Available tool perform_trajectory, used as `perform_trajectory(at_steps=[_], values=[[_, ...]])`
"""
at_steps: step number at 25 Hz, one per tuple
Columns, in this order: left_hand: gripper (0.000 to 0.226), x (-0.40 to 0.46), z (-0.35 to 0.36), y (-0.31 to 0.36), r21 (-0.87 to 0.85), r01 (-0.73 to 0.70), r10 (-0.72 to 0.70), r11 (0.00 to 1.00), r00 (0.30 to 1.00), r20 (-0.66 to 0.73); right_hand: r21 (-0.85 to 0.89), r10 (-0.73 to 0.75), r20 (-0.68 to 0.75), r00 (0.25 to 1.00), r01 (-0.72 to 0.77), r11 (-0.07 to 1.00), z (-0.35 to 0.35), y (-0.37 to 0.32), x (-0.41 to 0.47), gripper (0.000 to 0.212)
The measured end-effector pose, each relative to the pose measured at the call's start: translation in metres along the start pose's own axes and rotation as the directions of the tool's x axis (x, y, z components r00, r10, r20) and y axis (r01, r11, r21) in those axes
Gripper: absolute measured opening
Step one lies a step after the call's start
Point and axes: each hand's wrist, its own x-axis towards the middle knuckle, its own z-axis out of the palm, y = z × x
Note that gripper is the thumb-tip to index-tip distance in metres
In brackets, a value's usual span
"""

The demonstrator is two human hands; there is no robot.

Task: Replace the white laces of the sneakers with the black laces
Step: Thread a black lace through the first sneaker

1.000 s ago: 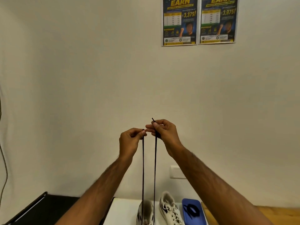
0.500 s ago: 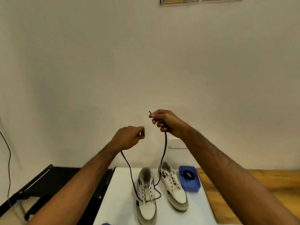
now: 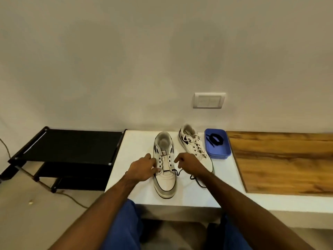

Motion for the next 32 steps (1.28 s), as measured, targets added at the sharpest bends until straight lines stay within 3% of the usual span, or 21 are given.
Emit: perform_trajectory(at_steps=[2,5,8,10,12,14,15,17,19,21,23,26,29,32], values=[[0.041,0.012,0.023,-0.001,-0.043,0.011,-0.010,0.999,1.000,0.014,0.029,-0.006,-0.017,1.000,0.007,1.000,0.028,0.013,0.005,0.024],[0.033,0.023,0.036,-0.004,-0.125,-0.009,0.012,0.992,1.000,0.024,0.092,-0.008,-0.152,0.988,0.022,0.995,0.053,0.022,0.008,0.043],[0.025,0.023,0.036,-0.008,-0.290,-0.039,0.054,0.956,0.998,0.043,0.143,0.017,-0.236,0.972,0.017,0.990,0.063,0.025,0.009,0.045],[0.024,0.019,0.031,-0.015,-0.491,0.025,-0.011,0.871,0.999,0.032,0.151,0.024,-0.249,0.968,0.014,0.988,0.069,0.027,0.009,0.044],[0.028,0.011,0.021,-0.024,-0.677,0.127,-0.095,0.725,0.992,0.085,0.146,0.031,-0.256,0.966,0.007,0.989,0.072,0.028,0.008,0.044],[0.031,0.002,0.011,-0.036,-0.765,0.180,-0.131,0.618,0.983,0.126,0.136,0.041,-0.258,0.965,-0.005,0.991,0.074,0.027,0.008,0.044],[0.031,-0.002,0.008,-0.040,-0.771,0.186,-0.145,0.609,0.982,0.122,0.129,0.042,-0.261,0.964,-0.009,0.992,0.073,0.026,0.008,0.044],[0.029,-0.006,0.007,-0.044,-0.661,0.162,-0.156,0.733,0.985,0.070,0.113,0.048,-0.255,0.966,-0.020,0.993,0.073,0.027,0.008,0.045],[0.025,-0.008,0.004,-0.041,-0.422,0.098,-0.109,0.901,0.994,-0.003,0.080,0.045,-0.230,0.972,-0.027,0.996,0.069,0.026,0.007,0.046],[0.023,-0.011,-0.018,-0.033,-0.331,0.022,-0.066,0.943,0.990,-0.121,0.069,-0.007,-0.238,0.971,0.024,0.997,0.054,0.016,0.008,0.039],[0.027,-0.018,-0.056,-0.020,-0.445,-0.051,-0.088,0.894,0.954,-0.288,0.163,-0.102,-0.285,0.953,0.153,0.975,0.023,-0.009,0.007,0.021],[0.038,-0.030,-0.121,0.009,-0.658,-0.226,-0.115,0.718,0.894,-0.432,0.348,-0.293,-0.343,0.892,0.411,0.843,-0.047,-0.071,-0.012,0.030],[0.041,-0.051,-0.183,0.044,-0.628,-0.437,-0.004,0.645,0.819,-0.574,0.476,-0.407,-0.431,0.805,0.586,0.656,-0.114,-0.136,-0.046,0.032],[0.033,-0.081,-0.237,0.072,-0.579,-0.603,0.012,0.549,0.699,-0.715,0.558,-0.426,-0.471,0.773,0.634,0.535,-0.164,-0.183,-0.083,0.027]])
